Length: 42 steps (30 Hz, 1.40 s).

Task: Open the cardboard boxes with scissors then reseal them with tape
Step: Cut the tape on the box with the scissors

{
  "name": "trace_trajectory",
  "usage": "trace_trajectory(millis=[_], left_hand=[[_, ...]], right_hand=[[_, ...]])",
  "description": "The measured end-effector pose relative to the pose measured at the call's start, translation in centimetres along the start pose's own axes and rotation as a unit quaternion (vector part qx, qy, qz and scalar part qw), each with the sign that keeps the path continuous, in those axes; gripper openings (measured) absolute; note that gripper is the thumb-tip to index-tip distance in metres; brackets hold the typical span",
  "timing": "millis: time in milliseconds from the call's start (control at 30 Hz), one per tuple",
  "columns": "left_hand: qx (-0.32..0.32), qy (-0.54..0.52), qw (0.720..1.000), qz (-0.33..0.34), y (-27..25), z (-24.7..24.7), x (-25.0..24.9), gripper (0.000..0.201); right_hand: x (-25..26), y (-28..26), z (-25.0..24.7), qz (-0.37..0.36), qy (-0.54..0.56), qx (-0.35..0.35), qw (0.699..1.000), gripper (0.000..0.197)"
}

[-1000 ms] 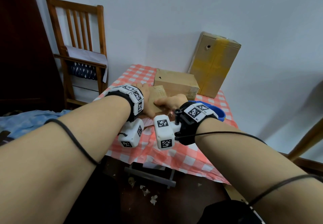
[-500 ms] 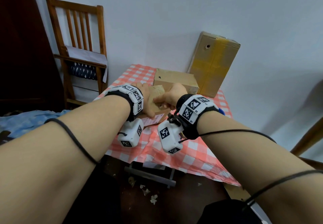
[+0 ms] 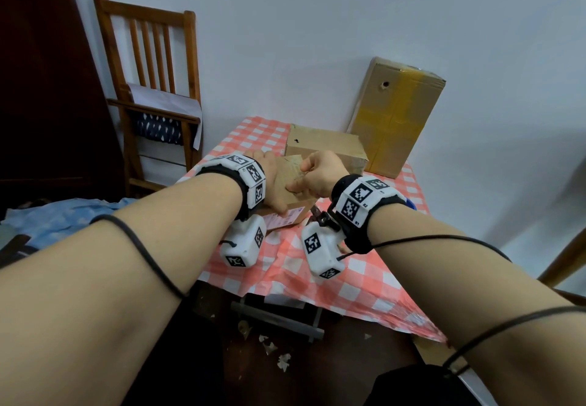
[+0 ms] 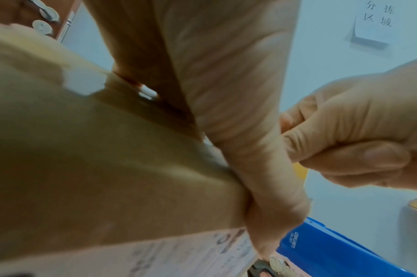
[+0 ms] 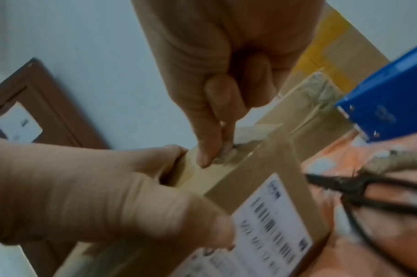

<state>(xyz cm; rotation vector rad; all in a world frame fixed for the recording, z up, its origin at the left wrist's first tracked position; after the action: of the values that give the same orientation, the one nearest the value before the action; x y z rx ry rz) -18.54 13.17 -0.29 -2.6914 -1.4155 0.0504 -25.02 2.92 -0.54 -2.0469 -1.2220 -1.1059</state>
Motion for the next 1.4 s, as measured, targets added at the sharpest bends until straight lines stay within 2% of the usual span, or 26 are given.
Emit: trace_trajectory(millis=[133,233,367,433,600,667,767,867,967,1033,1167,1333,1400], left_hand=[[0.004,-0.003,1.0,-0.008,0.0,0.1,-0.1,0.098],[0.0,-0.004,1.0,-0.005,0.0,0.0,0.0,0.096],[-0.005,-0.003,1.0,0.001,0.1,-0.1,0.1,0.088],[-0.001,-0.002,1.0,-0.008,0.2,0.0,0.2,0.096],[0.0,-0.005,1.0,-0.014,-0.1,-0.2,0.0,0.1],[0.004,-0.009,1.0,-0.015,0.0,-0.2,-0.1,0.101],[0.005,-0.01,1.0,-0.016,0.1,0.0,0.0,0.101],[-0.003,0.0,1.0,-0.001,0.2,0.1,-0.1,0.095],[-0.02,0.012,1.0,0.014,0.1,0.1,-0.2,0.086],[-0.017,0.008,1.0,0.007,0.3,0.3,0.0,0.092],[-0.006,-0.001,1.0,-0.011,0.7,0.4,0.2,0.103],[-0.005,-0.005,1.0,-0.012,0.7,0.5,0.2,0.107],[-0.006,-0.005,1.0,-0.011,0.7,0.5,0.2,0.106]], right_hand=[[0.0,-0.6,-1.1,-0.003,-0.001,0.045,0.999,0.029],[0.2,-0.5,-1.2,-0.013,-0.012,0.04,0.999,0.033],[0.8,-0.1,-0.7,-0.046,-0.087,0.036,0.994,0.039],[0.5,-0.2,-0.9,-0.038,-0.07,0.038,0.996,0.033],[-0.2,-0.3,-0.9,-0.028,-0.029,0.033,0.999,0.026],[-0.1,-0.4,-0.9,-0.004,-0.007,0.027,1.0,0.016],[-0.4,-0.4,-0.8,0.01,0.028,0.01,1.0,0.029],[-0.7,-0.2,-0.4,0.002,0.022,-0.015,1.0,0.016],[-0.6,0.0,-0.1,-0.007,0.013,-0.028,1.0,0.014],[-0.5,0.0,-0.1,-0.007,0.003,-0.026,1.0,0.011],[-0.9,0.0,-0.4,0.002,0.006,-0.017,1.0,0.024],[-0.6,-0.2,-0.1,-0.013,0.004,-0.021,1.0,0.009],[-0.5,0.0,-0.2,-0.005,-0.005,-0.021,1.0,0.011]])
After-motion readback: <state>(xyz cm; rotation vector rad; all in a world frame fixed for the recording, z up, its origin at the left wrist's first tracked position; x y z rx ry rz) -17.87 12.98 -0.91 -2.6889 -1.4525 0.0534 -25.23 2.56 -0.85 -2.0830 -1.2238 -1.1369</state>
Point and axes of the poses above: each hand's wrist, its own y-axis towards the middle knuckle, its own z-axis out of the palm, x = y × z, the point moved 2 cm from there along y, towards the middle knuckle, and after that the axes turned 6 degrees about -z, right-handed, at the moved point
